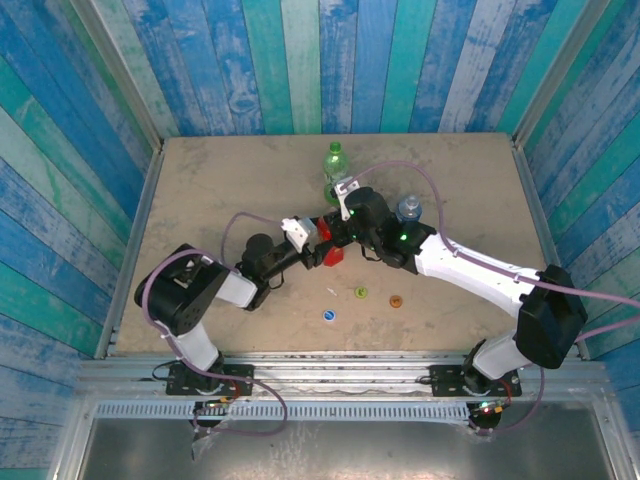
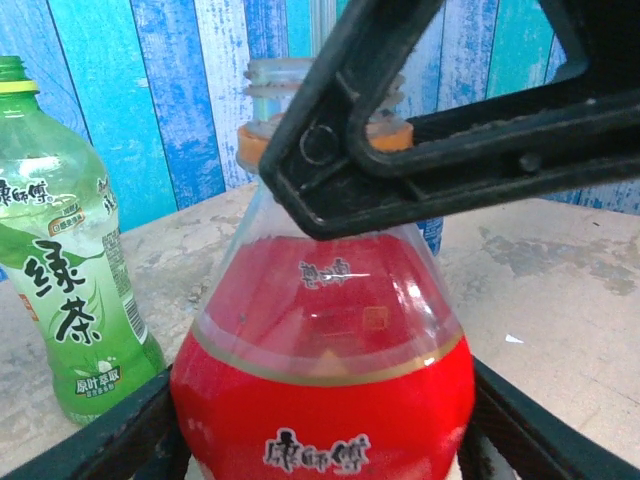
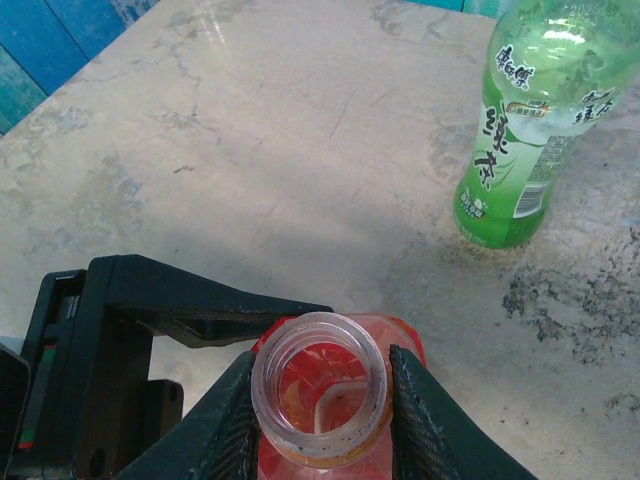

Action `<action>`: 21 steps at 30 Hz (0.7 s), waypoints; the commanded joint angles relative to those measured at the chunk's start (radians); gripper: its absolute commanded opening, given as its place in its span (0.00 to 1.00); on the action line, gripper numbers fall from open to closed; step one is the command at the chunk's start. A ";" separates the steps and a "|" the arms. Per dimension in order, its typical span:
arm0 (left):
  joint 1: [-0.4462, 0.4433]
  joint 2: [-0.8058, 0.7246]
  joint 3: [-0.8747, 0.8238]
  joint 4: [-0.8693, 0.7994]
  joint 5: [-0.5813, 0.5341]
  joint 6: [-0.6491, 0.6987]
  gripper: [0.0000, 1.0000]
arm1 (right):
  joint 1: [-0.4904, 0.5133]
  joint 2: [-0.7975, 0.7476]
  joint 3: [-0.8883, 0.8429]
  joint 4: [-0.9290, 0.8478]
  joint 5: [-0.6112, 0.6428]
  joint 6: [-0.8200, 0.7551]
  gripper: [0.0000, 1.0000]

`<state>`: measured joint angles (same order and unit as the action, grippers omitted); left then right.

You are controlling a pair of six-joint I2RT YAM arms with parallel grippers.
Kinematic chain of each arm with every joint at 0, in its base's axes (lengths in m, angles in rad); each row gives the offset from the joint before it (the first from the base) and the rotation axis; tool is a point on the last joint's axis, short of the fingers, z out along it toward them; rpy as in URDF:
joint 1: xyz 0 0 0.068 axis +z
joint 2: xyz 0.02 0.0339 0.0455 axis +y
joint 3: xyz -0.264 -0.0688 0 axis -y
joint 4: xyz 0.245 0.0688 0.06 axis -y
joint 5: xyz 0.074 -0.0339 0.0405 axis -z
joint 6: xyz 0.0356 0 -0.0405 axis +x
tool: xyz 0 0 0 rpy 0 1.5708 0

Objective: Screw on the bottle caps

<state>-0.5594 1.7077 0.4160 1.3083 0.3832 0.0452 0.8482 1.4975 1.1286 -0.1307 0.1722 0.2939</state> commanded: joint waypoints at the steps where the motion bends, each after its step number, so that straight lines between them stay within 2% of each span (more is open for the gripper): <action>1: -0.008 0.041 0.026 0.021 0.034 -0.004 0.63 | 0.000 0.013 -0.010 -0.040 -0.032 0.022 0.26; 13: -0.009 0.062 0.055 0.014 0.058 -0.021 0.61 | 0.000 0.032 -0.007 -0.040 -0.043 0.028 0.27; 21: -0.008 0.060 0.057 0.011 0.075 -0.021 0.45 | -0.001 0.029 -0.006 -0.040 -0.044 0.030 0.27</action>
<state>-0.5564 1.7401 0.4587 1.3064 0.3969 0.0257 0.8467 1.5036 1.1294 -0.1223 0.1688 0.3031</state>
